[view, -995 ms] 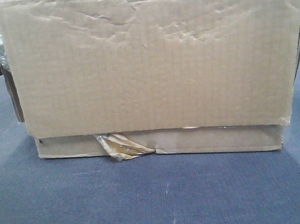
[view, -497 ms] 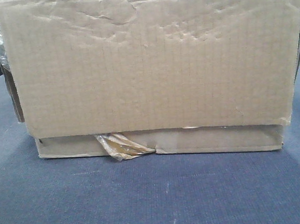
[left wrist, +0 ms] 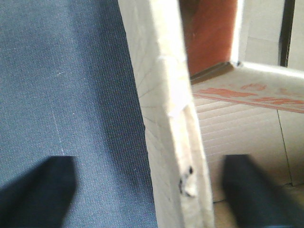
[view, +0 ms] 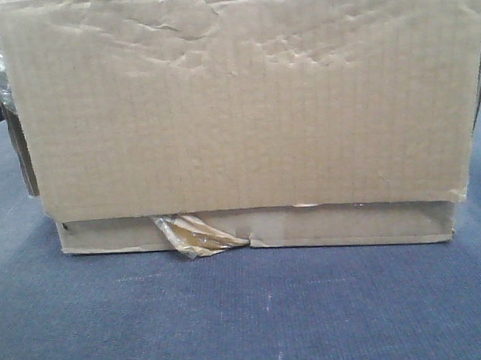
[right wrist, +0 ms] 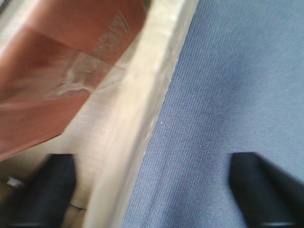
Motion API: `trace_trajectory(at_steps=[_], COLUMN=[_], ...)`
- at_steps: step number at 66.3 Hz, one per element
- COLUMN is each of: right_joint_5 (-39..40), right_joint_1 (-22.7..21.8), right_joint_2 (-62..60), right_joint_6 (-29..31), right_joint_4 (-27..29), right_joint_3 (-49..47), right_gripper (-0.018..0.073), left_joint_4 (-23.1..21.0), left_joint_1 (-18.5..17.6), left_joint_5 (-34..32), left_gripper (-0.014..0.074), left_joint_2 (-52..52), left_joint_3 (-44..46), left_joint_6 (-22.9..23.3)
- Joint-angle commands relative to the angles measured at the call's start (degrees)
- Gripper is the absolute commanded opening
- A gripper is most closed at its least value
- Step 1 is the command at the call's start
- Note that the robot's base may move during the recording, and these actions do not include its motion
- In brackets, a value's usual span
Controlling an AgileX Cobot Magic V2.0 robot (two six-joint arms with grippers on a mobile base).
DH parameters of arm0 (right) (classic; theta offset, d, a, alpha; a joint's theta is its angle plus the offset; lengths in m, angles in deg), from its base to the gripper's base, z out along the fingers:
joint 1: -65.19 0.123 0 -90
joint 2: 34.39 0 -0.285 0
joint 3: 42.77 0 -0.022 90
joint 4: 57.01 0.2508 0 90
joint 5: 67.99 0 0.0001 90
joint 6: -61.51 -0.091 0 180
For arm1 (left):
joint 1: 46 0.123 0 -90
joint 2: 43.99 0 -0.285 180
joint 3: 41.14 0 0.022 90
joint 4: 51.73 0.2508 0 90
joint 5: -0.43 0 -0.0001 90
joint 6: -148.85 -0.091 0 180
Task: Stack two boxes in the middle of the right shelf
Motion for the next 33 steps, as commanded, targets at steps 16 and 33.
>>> trace_trajectory(at_steps=[16,33], right_joint_5=[0.7,2.9], right_joint_1=[0.0,0.0], right_joint_2=[-0.1,-3.1], right_joint_6=[0.0,0.0], right_joint_4=[0.0,-0.3], right_joint_3=[-0.4,-0.4], right_gripper=[-0.0152,-0.0152], left_joint_4=[0.1,0.1], left_joint_1=[-0.4,-0.4], left_joint_5=[-0.5,-0.1], left_gripper=[-0.0111,-0.0111], left_joint_2=[-0.3,-1.2], left_joint_3=[0.0,0.7], left_joint_6=[-0.1,1.1])
